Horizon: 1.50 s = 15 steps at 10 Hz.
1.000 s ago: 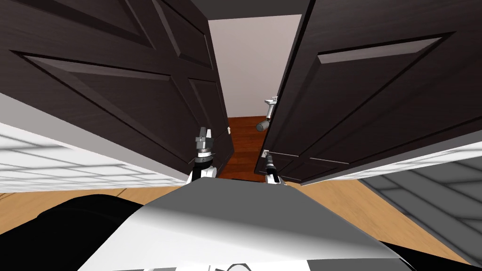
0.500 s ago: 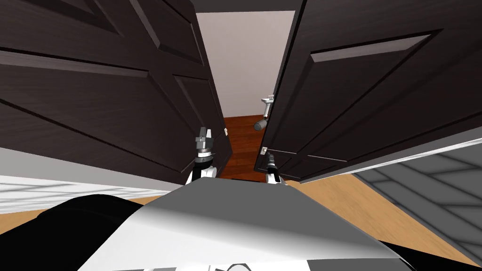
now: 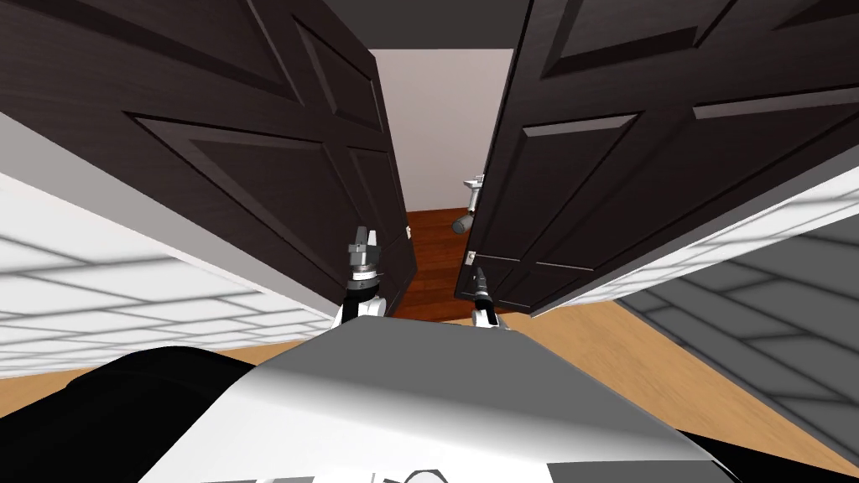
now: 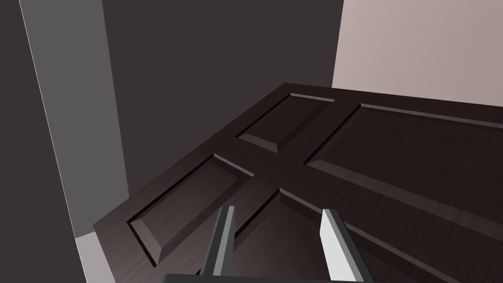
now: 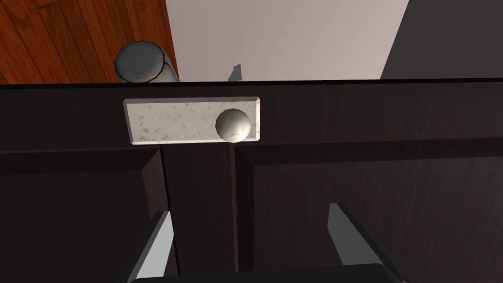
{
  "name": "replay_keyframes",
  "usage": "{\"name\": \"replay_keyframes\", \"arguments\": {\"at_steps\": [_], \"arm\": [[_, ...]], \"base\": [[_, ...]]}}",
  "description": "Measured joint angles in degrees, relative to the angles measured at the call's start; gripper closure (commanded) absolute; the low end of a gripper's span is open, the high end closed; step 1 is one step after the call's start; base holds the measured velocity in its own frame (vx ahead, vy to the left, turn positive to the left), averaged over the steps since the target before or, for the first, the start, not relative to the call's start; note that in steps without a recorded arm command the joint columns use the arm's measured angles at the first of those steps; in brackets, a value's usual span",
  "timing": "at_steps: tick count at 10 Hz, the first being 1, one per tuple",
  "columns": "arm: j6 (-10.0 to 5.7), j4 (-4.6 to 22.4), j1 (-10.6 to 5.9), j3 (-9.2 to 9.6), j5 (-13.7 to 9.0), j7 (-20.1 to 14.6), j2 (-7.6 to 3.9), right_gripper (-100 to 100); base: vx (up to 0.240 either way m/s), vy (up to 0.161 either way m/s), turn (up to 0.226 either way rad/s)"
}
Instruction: Push the door open
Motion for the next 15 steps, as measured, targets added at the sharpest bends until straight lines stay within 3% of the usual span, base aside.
{"name": "replay_keyframes", "arguments": {"at_steps": [7,10,11,15], "arm": [[-1.15,0.22,0.56,-0.42,-0.31,0.2,-0.57,-100],[-1.98,0.53,0.82,-0.69,-0.49,0.31,-0.26,-100],[-2.12,0.52,0.87,-0.7,-0.5,0.32,-0.23,100],[-1.88,0.59,0.82,-0.65,-0.46,0.35,-0.24,100]], "base": [[0.187,-0.028,0.03],[0.174,0.003,0.02],[-0.018,0.002,0.004],[-0.017,-0.001,0.004]]}}
